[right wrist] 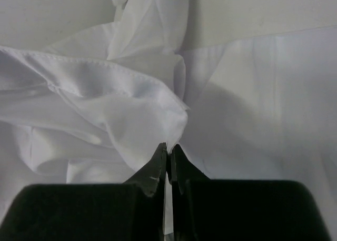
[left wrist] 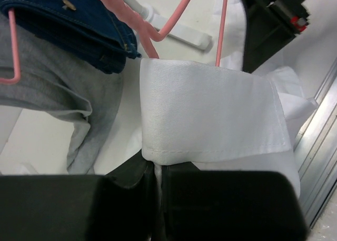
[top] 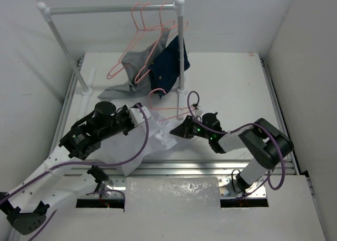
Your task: Place the shirt on the hanger
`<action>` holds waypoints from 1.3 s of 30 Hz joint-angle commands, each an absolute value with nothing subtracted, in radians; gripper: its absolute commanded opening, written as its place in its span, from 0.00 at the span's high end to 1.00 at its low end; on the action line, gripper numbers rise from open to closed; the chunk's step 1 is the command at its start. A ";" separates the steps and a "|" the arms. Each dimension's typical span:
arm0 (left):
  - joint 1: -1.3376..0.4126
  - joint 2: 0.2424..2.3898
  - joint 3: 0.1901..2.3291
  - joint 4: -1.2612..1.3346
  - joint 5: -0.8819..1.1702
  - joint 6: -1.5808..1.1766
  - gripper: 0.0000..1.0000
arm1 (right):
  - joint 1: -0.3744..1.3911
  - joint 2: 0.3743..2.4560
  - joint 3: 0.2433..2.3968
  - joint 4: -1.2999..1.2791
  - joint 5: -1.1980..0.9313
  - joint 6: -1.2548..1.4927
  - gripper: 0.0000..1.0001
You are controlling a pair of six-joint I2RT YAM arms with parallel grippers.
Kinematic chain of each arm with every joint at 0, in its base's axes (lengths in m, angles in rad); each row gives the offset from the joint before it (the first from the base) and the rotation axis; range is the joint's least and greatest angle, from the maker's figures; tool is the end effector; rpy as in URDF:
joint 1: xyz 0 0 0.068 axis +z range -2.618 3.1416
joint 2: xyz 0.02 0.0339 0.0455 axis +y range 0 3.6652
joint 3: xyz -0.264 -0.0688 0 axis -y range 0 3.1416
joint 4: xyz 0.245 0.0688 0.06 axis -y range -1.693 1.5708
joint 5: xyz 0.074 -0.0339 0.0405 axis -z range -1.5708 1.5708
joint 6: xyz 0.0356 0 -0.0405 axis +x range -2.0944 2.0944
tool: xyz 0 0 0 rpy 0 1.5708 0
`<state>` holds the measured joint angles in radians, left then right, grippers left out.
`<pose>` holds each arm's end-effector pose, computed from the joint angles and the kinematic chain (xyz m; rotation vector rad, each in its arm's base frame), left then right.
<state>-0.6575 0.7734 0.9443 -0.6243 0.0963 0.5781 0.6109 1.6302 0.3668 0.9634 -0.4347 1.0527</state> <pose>0.1251 -0.1009 0.3508 1.2222 1.6147 -0.1477 0.2114 0.1663 0.1303 0.1280 2.1507 1.4754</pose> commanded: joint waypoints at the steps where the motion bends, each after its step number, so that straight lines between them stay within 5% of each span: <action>1: -0.649 0.736 1.003 -0.549 0.019 0.586 1.00 | 0.600 1.556 0.316 1.008 -0.353 1.043 1.00; 14: -0.646 0.733 1.000 -0.741 0.141 0.695 1.00 | 0.538 1.109 0.236 0.680 -0.066 0.819 1.00; 27: -0.657 0.794 0.928 -0.775 -0.005 0.781 1.00 | 0.543 0.994 0.282 0.555 -0.018 0.669 1.00; 39: -0.661 0.860 0.859 -0.500 -0.175 0.730 1.00 | 0.817 1.002 0.429 0.590 -0.038 0.463 1.00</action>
<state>-0.6552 0.8536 0.8490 -0.6746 -0.1143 0.7647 0.7689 0.9913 0.3695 0.4999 -0.0063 0.5339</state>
